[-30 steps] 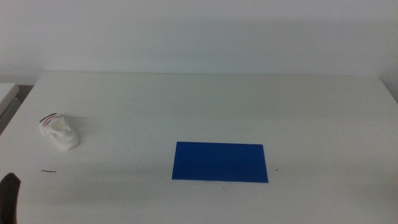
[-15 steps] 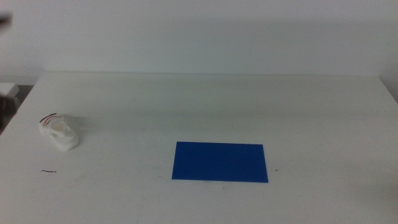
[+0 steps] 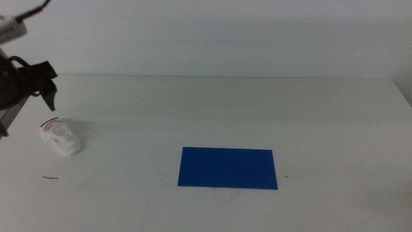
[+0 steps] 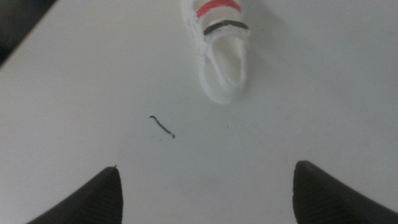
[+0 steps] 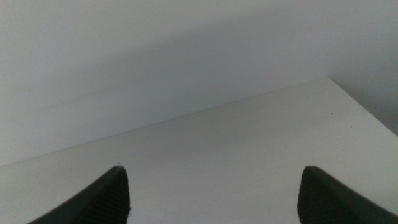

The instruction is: Use one arm to grab the shoe from the table and place it on the mat.

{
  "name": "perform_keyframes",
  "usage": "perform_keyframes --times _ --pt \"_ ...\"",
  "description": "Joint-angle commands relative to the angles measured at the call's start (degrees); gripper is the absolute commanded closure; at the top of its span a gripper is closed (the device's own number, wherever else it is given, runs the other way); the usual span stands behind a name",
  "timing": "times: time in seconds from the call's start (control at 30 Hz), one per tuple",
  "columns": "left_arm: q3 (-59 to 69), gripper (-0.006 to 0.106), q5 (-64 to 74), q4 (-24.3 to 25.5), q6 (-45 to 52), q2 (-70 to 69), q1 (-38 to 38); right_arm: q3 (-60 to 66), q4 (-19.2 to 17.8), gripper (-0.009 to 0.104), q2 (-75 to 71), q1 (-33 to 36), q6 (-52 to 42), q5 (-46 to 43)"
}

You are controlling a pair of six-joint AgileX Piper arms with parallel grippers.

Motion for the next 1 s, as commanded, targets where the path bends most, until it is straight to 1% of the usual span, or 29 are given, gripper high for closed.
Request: perform_keyframes --times 0.0,0.1,0.2,0.4,0.53,0.63,0.67,0.73,0.77,0.8,0.87,0.9,0.93,0.97 --pt "-2.66 0.007 -0.98 -2.85 0.75 5.13 1.9 0.14 -0.34 0.016 -0.27 0.1 -0.09 -0.48" --pt "-5.25 0.007 -3.96 -6.08 4.71 10.83 4.38 0.14 -0.34 0.016 -0.27 0.1 -0.09 -0.48" --pt "-8.18 0.007 -4.05 -7.61 4.74 16.78 5.74 0.14 -0.34 0.016 -0.27 0.1 -0.09 -0.48" --pt "-14.25 0.007 -4.31 -7.72 5.98 26.63 5.98 0.14 -0.34 0.016 -0.27 0.1 -0.09 -0.48" --pt "-16.01 0.007 -5.45 -7.72 6.21 31.46 5.98 0.14 -0.34 0.016 -0.27 0.1 -0.09 -0.48" --pt "-16.26 0.01 -7.02 -7.72 6.41 33.35 5.98 0.14 -0.34 0.016 -0.27 0.1 -0.09 -0.48" --pt "-16.26 0.013 -7.56 -7.72 6.41 33.43 5.98 0.14 -0.34 0.016 -0.27 0.1 -0.09 -0.48" --pt "-16.14 0.024 -7.93 -6.82 6.27 33.5 5.98 0.14 -0.34 0.016 -0.27 0.1 -0.09 -0.48" --pt "-16.14 0.032 -8.07 -6.71 6.27 33.38 5.98 0.14 -0.34 0.016 -0.27 0.1 -0.09 -0.48" --pt "-16.25 0.046 -8.19 -6.71 6.27 33.11 5.98 0.14 -0.34 0.016 -0.27 0.1 -0.09 -0.48" --pt "-16.25 0.066 -7.01 -7.51 5.75 32.15 5.56 0.14 -0.34 0.016 -0.27 0.1 -0.09 -0.48" --pt "-16.25 0.074 -6.44 -7.7 5.53 31.63 5.22 0.14 -0.34 0.016 -0.27 0.1 -0.09 -0.48" --pt "-16.25 0.085 -5.17 -7.24 4.23 30.57 4.24 0.14 -0.34 0.016 -0.27 0.1 -0.09 -0.48" --pt "-16.25 0.091 -4.13 -6.6 2.75 29.85 3.43 0.14 -0.34 0.016 -0.27 0.1 -0.09 -0.48"
